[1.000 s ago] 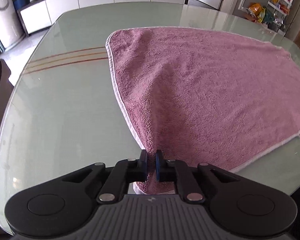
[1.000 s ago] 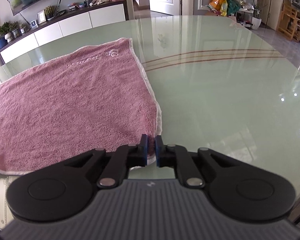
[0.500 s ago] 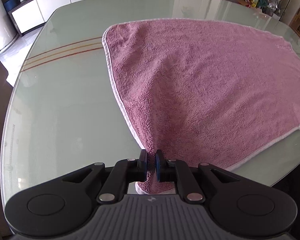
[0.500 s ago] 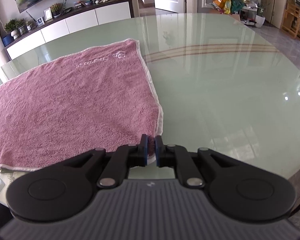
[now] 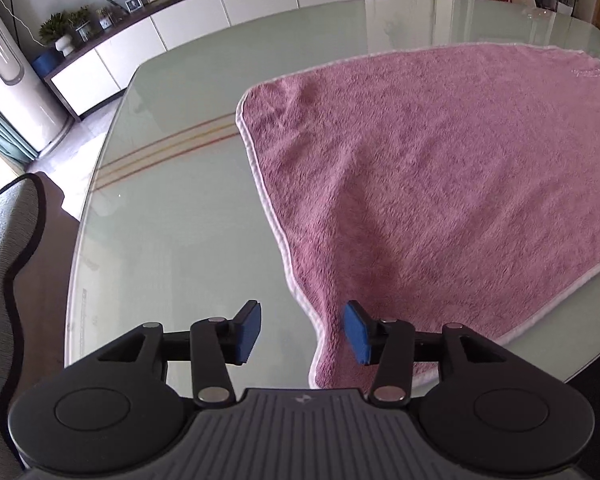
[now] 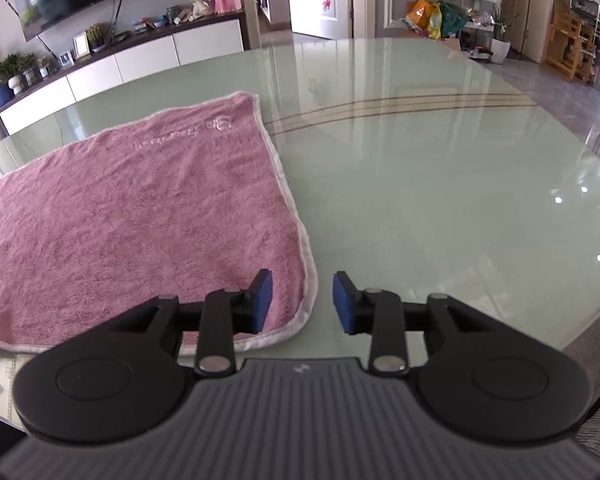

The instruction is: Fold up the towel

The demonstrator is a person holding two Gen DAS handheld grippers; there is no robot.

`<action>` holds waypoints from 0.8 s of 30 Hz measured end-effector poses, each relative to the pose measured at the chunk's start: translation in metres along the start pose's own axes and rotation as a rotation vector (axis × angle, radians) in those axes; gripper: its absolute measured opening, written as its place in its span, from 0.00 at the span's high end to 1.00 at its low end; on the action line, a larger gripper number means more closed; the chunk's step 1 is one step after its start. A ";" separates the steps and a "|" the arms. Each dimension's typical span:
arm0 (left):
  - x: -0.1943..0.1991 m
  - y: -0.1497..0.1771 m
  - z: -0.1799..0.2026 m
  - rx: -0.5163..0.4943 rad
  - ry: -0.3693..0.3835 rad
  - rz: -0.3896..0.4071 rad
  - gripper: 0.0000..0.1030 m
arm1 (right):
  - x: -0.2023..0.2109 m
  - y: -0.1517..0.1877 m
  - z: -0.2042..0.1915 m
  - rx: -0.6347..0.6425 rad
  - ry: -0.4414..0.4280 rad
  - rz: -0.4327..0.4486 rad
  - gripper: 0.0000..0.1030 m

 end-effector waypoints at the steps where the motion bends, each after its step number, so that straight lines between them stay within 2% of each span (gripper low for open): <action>1: 0.000 -0.002 0.005 -0.011 0.008 0.007 0.50 | -0.002 0.001 -0.001 -0.001 -0.001 -0.007 0.68; 7: -0.011 -0.008 0.042 -0.120 0.039 0.014 0.46 | -0.007 0.004 -0.009 0.034 0.018 -0.001 0.70; 8: -0.013 -0.008 0.045 -0.127 0.042 0.010 0.46 | -0.007 0.004 -0.011 0.042 0.021 0.000 0.72; 10: -0.017 -0.007 0.050 -0.138 0.048 0.003 0.46 | -0.007 0.004 -0.012 0.046 0.004 -0.004 0.85; 13: -0.021 -0.003 0.050 -0.135 0.059 -0.005 0.46 | -0.006 0.004 -0.014 0.050 -0.005 -0.003 0.92; 17: -0.019 0.003 0.044 -0.129 0.068 -0.008 0.46 | 0.000 0.002 -0.013 0.008 -0.033 0.014 0.93; 21: -0.014 0.010 0.037 -0.124 0.079 -0.007 0.45 | 0.023 -0.010 -0.020 0.010 -0.083 0.084 0.93; 24: -0.011 0.015 0.031 -0.120 0.088 -0.006 0.43 | 0.047 -0.025 -0.043 0.049 -0.152 0.143 0.93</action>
Point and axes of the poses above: each gripper's, at about its wrist camera, not at the fingertips, and x roughly against the way its jaws point, z to its right, y to its underside, the point moved 4 cm from there along -x, roughly the way its jaws point, and after that the axes turned 11 degrees about y, right-handed, at the moved point
